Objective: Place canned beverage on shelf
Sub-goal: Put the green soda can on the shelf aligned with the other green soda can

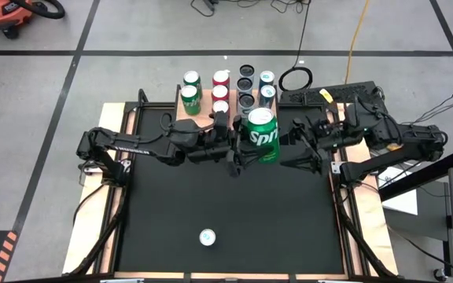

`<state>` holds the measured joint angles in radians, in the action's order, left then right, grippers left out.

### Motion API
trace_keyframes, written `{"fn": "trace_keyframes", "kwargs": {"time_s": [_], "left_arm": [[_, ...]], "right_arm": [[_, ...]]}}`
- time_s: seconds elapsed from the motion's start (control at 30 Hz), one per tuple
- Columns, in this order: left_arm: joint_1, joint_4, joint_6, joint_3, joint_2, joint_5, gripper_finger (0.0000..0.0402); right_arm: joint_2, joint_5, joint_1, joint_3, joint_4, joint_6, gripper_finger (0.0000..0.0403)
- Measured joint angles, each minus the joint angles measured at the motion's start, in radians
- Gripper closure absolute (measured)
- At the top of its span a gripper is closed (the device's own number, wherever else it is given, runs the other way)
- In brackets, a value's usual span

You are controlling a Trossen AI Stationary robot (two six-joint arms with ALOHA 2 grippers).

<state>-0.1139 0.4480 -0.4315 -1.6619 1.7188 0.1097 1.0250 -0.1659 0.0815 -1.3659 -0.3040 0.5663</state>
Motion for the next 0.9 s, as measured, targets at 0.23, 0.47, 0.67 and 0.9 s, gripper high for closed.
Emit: {"fn": "trace_keyframes", "kwargs": {"time_s": [0.23,0.47,0.67,0.9], "left_arm": [[0.0,-0.053,-0.007,0.001,0.001,0.0,0.0094],[0.0,-0.073,-0.008,0.001,0.009,-0.002,0.0094],[0.0,-0.067,-0.034,0.001,0.023,-0.003,0.0094],[0.0,-0.065,-0.034,0.001,0.022,-0.004,0.0094]], "right_arm": [[0.008,-0.033,-0.024,0.0,-0.002,-0.021,0.0003],[0.058,-0.13,-0.041,0.0,0.024,-0.071,0.0006],[0.081,-0.151,-0.041,0.002,0.069,-0.082,0.0008],[0.081,-0.153,-0.041,0.002,0.069,-0.089,0.0009]]}}
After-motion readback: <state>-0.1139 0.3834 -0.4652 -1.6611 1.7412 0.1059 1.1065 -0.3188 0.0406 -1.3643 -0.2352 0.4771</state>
